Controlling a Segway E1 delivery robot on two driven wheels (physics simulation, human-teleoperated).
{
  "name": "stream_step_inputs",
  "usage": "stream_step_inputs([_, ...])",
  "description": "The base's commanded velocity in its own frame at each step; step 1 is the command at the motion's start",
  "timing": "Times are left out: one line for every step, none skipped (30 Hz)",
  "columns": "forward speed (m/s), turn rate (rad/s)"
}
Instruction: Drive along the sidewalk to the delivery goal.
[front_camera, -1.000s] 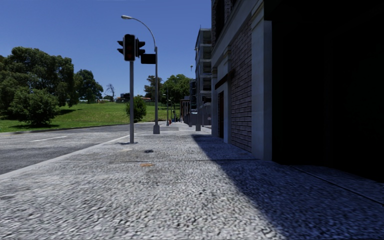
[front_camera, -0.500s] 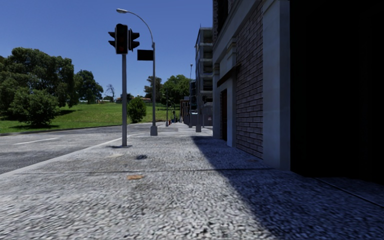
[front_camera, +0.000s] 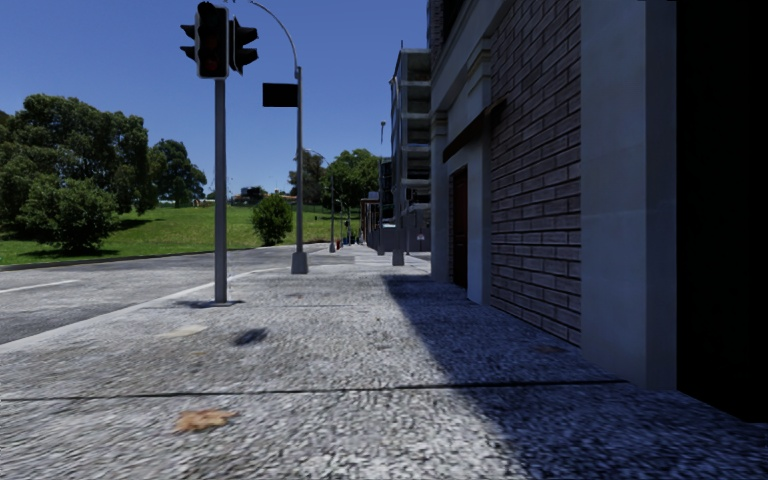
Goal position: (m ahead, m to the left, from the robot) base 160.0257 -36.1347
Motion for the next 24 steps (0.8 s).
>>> stream_step_inputs([2.0, 0.0])
stream_step_inputs([2.0, 0.0])
stream_step_inputs([2.0, 0.0])
stream_step_inputs([2.0, 0.0])
stream_step_inputs([2.0, 0.0])
stream_step_inputs([2.0, 0.0])
stream_step_inputs([2.0, 0.0])
stream_step_inputs([2.0, 0.0])
stream_step_inputs([2.0, 0.0])
stream_step_inputs([2.0, 0.0])
stream_step_inputs([2.0, 0.0])
stream_step_inputs([2.0, 0.0])
stream_step_inputs([2.0, 0.0])
stream_step_inputs([2.0, 0.0])
stream_step_inputs([2.0, 0.0])
stream_step_inputs([2.0, 0.0])
stream_step_inputs([2.0, 0.0])
stream_step_inputs([2.0, 0.0])
stream_step_inputs([2.0, 0.0])
stream_step_inputs([2.0, 0.0])
stream_step_inputs([2.0, 0.0])
stream_step_inputs([2.0, 0.0])
stream_step_inputs([2.0, 0.0])
stream_step_inputs([2.0, 0.0])
